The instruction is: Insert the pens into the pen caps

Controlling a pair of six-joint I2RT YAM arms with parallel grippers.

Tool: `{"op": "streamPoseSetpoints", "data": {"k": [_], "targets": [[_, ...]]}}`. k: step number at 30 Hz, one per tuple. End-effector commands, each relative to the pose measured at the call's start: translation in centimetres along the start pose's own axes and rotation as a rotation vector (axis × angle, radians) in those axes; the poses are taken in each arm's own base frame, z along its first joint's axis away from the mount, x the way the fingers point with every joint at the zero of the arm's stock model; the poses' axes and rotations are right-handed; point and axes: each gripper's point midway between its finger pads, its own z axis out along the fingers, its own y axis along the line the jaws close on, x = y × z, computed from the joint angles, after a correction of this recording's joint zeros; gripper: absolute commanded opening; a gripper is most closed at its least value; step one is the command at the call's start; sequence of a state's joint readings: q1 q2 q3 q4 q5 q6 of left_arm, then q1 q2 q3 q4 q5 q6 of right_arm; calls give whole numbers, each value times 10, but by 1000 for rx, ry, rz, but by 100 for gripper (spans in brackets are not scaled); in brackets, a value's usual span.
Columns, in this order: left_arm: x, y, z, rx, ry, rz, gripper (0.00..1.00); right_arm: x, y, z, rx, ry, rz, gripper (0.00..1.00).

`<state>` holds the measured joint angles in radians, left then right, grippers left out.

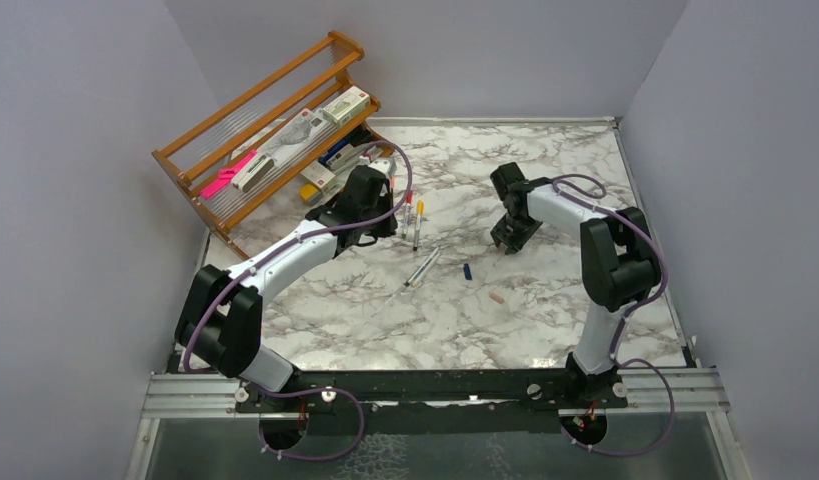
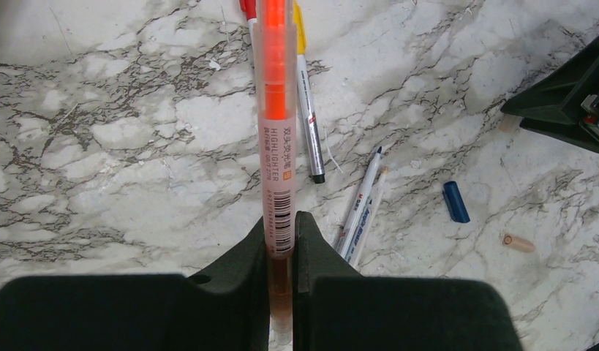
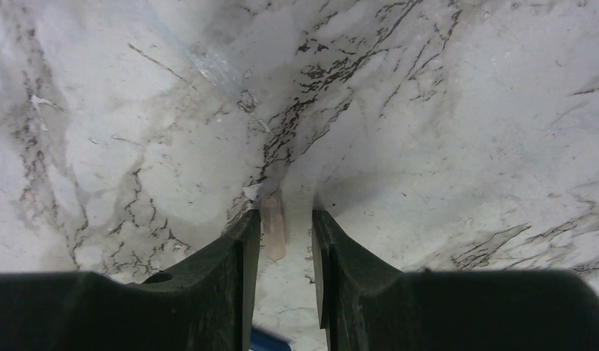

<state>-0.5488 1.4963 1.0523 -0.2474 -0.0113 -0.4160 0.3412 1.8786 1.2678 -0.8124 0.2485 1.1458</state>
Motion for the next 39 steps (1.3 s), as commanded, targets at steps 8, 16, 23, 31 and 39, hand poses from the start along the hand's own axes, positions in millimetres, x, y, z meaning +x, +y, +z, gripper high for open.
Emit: {"op": "streamPoseSetpoints", "data": {"k": [8,16,23,31,39], "targets": [[-6,1,-6,13,-32,-5,0,19,-12,15,15,36,-20,28],[-6,0,-7,15,-31,-4,0,21,-20,24,79,46,-49,1],[-9,-5,-4,41,-31,-40,0,2,11,-9,-111,-10,-127,1],[-11,-73,1,427,-1,-141,0,-28,75,-117,-662,-212,-314,1],[-11,-142,-21,699,-27,-108,0,-36,90,-201,-993,-397,-437,1]]}}
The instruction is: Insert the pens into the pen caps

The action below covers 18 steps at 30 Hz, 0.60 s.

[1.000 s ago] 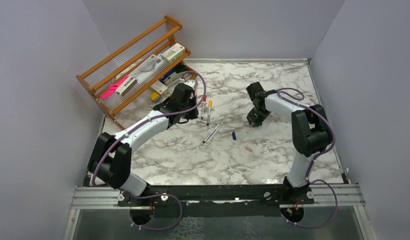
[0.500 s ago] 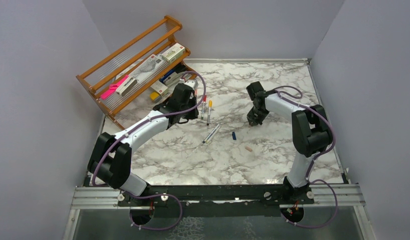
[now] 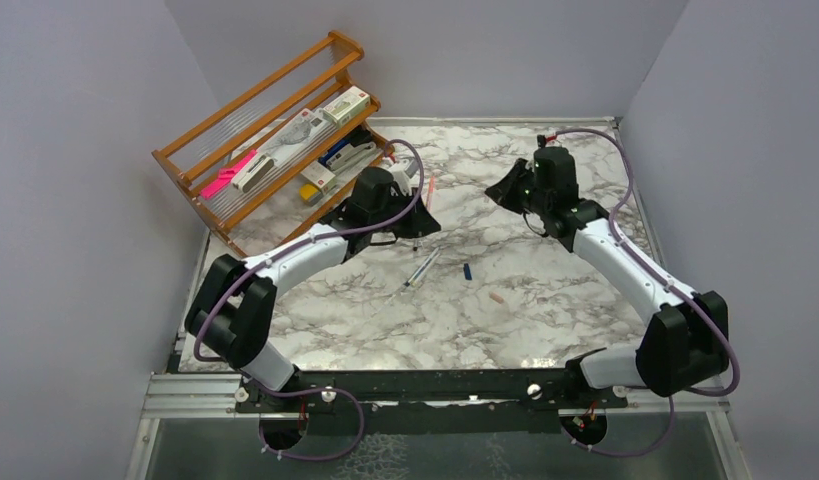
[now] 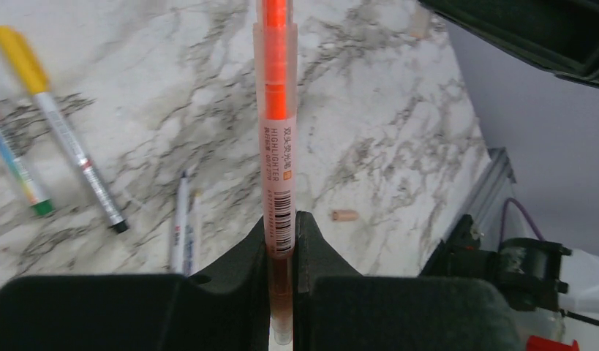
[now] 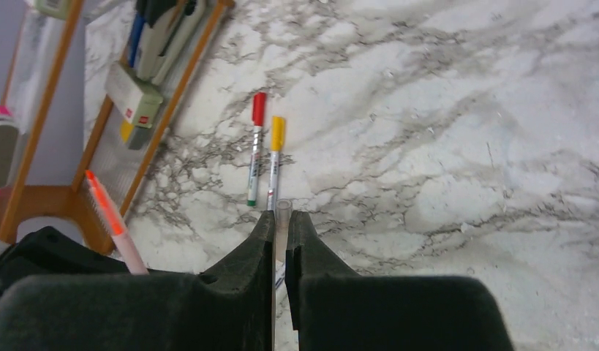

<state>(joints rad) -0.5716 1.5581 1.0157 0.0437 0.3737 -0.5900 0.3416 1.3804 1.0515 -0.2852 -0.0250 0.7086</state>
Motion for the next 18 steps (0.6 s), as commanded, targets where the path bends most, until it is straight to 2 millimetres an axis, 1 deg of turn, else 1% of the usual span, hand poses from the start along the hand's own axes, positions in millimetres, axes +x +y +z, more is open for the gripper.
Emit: {"op": "streamPoseSetpoints", "data": {"k": [1,4,7,10,13,18], "targets": [[3,-72,3,295,-12,37,0,-21,47,-19,-244,-87,-130,1],[17,-100,11,347,11,98,0,-34,65,-38,-320,-140,-144,1],[27,-117,16,375,12,91,0,-51,78,-59,-375,-221,-171,1],[31,-126,18,388,2,87,0,-67,89,-77,-408,-276,-206,1],[32,-130,17,392,-2,93,0,-75,96,-89,-424,-300,-221,1],[27,-134,12,395,-25,102,0,-72,99,-96,-446,-293,-226,1]]}}
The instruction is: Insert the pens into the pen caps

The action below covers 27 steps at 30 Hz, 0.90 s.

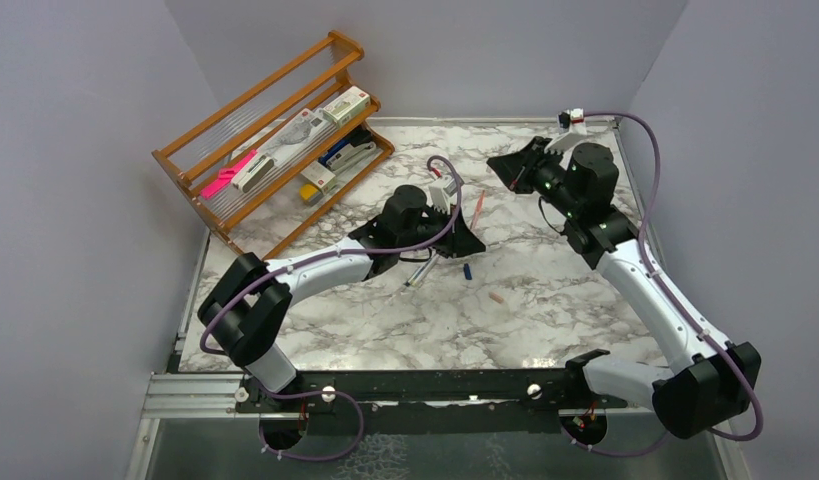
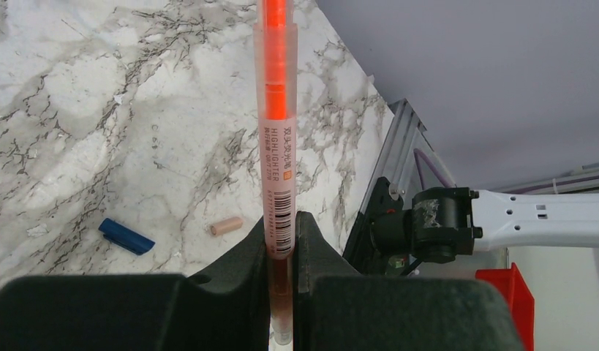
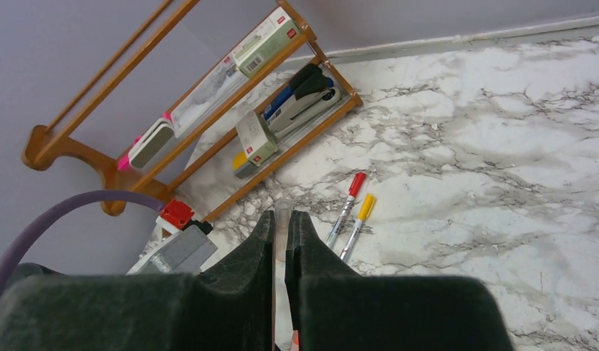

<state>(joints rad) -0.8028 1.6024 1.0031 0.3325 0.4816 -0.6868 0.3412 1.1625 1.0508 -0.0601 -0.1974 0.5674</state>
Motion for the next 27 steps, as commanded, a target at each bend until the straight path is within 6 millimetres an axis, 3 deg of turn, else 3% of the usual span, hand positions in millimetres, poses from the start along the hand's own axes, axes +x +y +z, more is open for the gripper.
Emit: {"op": "streamPoseSetpoints", "data": {"k": [1,14,27], "targets": [[-17,-14,-3,31,-62,30,0,-10,14,-8,-60,-22,-35,1],[-22,-32,-9,75,-85,61,0,7,6,-16,-32,21,-21,1],[-23,-36,-13,83,-93,78,0,11,8,-17,-48,30,-9,1]]}}
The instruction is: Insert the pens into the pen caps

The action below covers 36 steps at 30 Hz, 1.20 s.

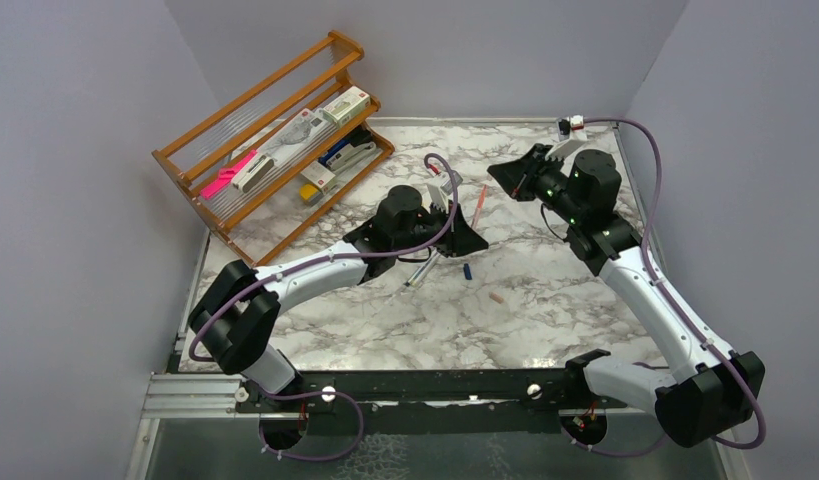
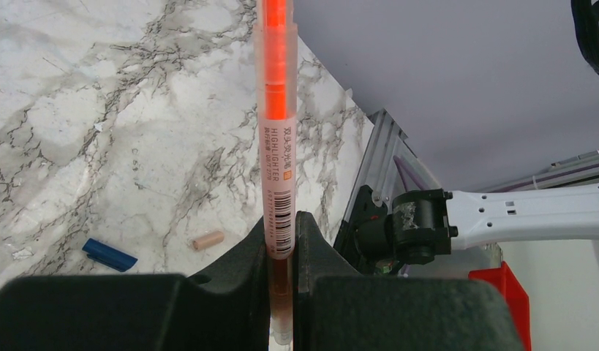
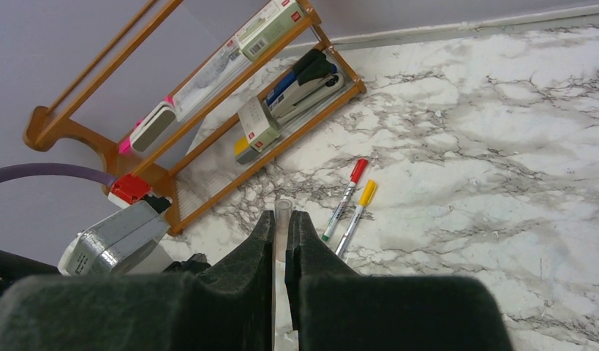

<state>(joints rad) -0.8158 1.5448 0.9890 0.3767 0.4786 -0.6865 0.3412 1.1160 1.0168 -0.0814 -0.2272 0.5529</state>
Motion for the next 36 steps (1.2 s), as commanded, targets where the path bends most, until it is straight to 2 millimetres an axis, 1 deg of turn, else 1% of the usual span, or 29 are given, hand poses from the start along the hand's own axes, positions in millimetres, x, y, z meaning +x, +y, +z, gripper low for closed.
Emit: {"op": "streamPoseSetpoints", "data": {"k": [1,10,20,26,31,36], "targets": [[-10,-12,-2,31,-37,35,0,2,6,-4,-30,7,3,1],[-11,-11,-1,26,-40,39,0,1,8,-4,-44,7,5,1],[-13,-10,2,23,-44,48,0,7,10,-8,-58,21,14,1],[-11,-8,3,20,-37,44,0,5,12,-12,-61,16,12,1],[-10,-7,3,19,-35,44,0,4,13,-11,-67,13,11,1],[-10,-7,4,22,-34,45,0,8,14,-10,-80,25,18,1]]}}
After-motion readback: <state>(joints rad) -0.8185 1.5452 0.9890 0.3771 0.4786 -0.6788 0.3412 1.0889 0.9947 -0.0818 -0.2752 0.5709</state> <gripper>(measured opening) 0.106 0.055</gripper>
